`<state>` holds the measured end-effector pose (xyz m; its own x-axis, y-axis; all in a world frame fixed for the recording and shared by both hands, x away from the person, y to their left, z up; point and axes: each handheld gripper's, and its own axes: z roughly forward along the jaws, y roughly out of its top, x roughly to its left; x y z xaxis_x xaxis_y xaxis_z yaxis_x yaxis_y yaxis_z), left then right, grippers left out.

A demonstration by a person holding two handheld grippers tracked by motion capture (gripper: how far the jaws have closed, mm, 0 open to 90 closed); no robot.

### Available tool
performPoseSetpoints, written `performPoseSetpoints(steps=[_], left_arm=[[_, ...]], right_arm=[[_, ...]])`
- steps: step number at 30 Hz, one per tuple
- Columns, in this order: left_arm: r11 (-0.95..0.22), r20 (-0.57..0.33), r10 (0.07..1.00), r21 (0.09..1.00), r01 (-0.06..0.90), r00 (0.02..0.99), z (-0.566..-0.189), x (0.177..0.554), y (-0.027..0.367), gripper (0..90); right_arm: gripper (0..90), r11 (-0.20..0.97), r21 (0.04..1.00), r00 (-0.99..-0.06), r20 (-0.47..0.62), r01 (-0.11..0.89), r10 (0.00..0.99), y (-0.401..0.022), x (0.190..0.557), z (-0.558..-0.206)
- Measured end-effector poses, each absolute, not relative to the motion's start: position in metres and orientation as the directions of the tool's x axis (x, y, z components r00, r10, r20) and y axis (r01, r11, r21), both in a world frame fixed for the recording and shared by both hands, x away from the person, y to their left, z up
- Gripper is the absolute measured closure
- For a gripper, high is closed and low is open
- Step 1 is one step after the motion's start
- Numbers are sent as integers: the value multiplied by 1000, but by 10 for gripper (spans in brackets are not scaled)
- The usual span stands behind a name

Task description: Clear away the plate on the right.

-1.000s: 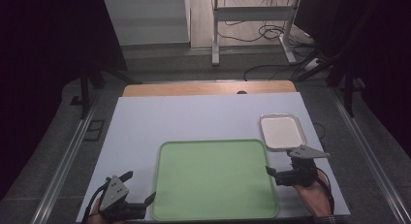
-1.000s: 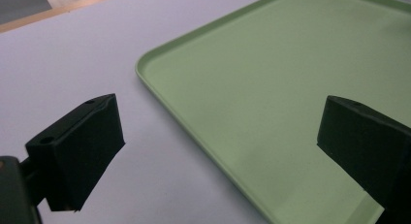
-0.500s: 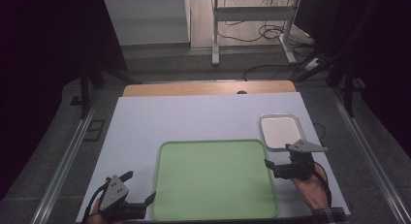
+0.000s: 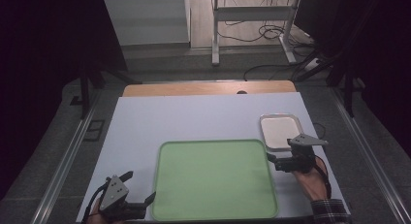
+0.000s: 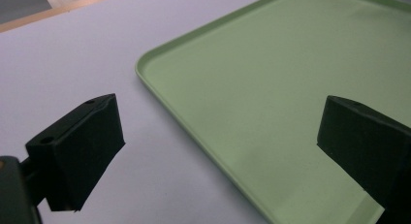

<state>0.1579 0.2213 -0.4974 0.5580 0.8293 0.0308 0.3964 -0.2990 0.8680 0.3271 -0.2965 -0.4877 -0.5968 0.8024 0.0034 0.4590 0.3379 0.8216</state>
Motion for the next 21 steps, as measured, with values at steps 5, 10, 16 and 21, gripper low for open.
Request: performPoseSetpoints(steps=[5, 10, 16, 21], left_arm=[[-298, 30, 829, 868, 396, 558, -497, 158, 221, 24], [-298, 30, 830, 869, 396, 558, -497, 158, 222, 24], [-298, 32, 830, 869, 395, 557, -497, 158, 221, 24], [-299, 35, 831, 870, 392, 555, -497, 157, 221, 24]], right_arm=[[2, 320, 825, -587, 17, 465, 809, -300, 335, -488], [2, 310, 823, -582, 31, 476, 812, -302, 341, -488], [4, 308, 818, -569, 28, 486, 822, -307, 352, -489], [13, 311, 809, -561, 28, 499, 827, -308, 358, -488]])
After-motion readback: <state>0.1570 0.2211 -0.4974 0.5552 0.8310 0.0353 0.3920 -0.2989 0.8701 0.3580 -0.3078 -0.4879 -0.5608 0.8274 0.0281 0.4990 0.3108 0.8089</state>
